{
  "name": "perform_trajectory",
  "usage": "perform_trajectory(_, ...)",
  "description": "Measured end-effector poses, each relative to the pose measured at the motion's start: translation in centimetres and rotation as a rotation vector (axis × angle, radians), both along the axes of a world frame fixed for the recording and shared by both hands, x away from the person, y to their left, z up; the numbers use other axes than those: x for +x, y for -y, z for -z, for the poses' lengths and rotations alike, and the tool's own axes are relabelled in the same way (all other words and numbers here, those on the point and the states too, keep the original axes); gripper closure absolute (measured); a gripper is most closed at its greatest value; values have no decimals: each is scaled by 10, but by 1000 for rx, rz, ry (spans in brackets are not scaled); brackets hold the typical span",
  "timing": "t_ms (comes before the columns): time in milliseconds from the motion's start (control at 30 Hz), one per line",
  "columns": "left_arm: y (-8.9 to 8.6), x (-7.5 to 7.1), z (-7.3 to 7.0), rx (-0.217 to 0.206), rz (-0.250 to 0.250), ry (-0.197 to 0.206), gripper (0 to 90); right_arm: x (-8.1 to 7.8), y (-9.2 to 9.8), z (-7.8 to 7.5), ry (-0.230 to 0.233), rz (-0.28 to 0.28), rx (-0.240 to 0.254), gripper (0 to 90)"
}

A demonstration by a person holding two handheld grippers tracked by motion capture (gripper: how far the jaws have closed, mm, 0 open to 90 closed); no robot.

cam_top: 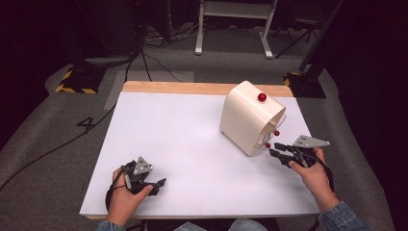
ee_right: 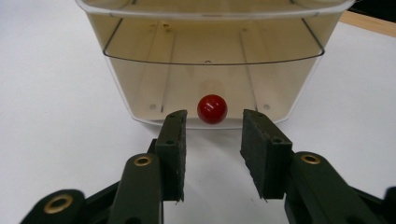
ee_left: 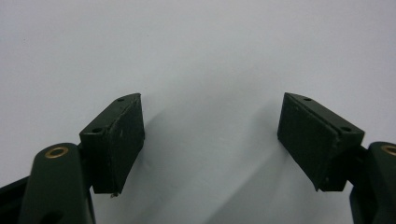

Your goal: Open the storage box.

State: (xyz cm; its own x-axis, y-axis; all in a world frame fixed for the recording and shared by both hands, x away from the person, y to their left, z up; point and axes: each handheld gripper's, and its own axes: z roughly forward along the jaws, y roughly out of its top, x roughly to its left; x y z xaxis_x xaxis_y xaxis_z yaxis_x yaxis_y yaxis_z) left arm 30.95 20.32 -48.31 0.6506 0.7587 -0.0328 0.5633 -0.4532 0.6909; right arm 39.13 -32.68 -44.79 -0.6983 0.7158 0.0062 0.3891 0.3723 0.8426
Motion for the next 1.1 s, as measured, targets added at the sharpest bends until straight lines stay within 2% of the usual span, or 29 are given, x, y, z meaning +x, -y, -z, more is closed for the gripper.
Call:
perform_trajectory(167,0,0,0,0,-2,0,232,7,-6,6,11,12,8,646)
perform_trajectory(367,0,0,0,-1,-1,0,232,8,-12,10,31,17,6,739)
perform_trajectory(533,0,0,0,0,0,1,232,8,-12,11,28,26,29,744)
perform_trajectory(700,0,0,0,-1,-1,0,232,5,-11,11,36,27,29,744)
perform_trajectory(900,0,0,0,0,-1,1,232,-6,-1,5,44,27,38,744)
perform_trajectory(1100,0,0,0,1,0,-2,231,-26,15,6,33,35,39,744)
